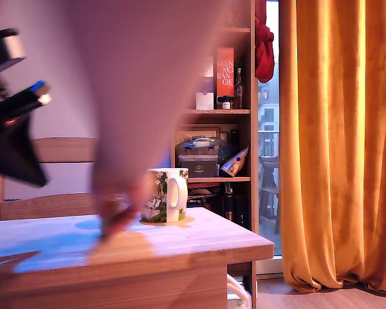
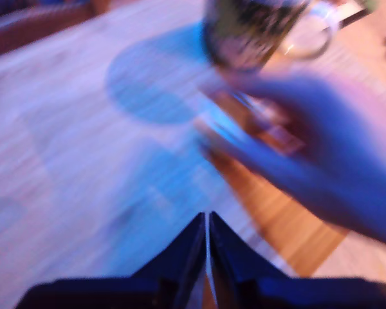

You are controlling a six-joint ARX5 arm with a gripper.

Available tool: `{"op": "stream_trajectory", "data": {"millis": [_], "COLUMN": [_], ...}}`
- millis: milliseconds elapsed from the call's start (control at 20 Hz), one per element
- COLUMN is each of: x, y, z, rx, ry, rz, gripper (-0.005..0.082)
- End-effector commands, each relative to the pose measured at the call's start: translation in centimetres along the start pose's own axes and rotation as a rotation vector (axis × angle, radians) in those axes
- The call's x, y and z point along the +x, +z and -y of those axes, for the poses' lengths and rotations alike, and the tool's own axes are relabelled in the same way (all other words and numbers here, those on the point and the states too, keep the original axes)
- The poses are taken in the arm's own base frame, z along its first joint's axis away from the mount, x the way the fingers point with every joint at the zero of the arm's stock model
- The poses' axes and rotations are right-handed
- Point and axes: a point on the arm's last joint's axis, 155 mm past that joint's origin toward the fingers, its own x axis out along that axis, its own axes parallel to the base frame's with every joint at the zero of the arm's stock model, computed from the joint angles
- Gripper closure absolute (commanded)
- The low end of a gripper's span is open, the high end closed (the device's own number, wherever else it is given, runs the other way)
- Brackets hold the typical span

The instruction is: Pick up the coffee capsules on the table and drop them inside the coffee cup

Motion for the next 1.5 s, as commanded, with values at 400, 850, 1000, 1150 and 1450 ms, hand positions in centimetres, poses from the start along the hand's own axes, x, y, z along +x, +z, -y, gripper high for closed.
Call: {"op": "stream_trajectory", "data": {"millis": [400, 850, 1000, 1150, 1450], "x": [-1.1, -1.3, -0.6, 0.5, 0.6], "y": [0.9, 3.6, 2.4, 0.3, 0.4], "z": [-0.7, 0.6, 0.3, -0.4, -0.5], "rx": [-0.011, 0.078, 0.091, 0.091, 0.093], "ry": [0.047, 0.015, 0.015, 0.025, 0.028], "rz": [0.058, 0.169, 0.169, 0.18, 0.203], "gripper": [0.0793, 0.0793, 0.0793, 0.0793, 0.0793]}}
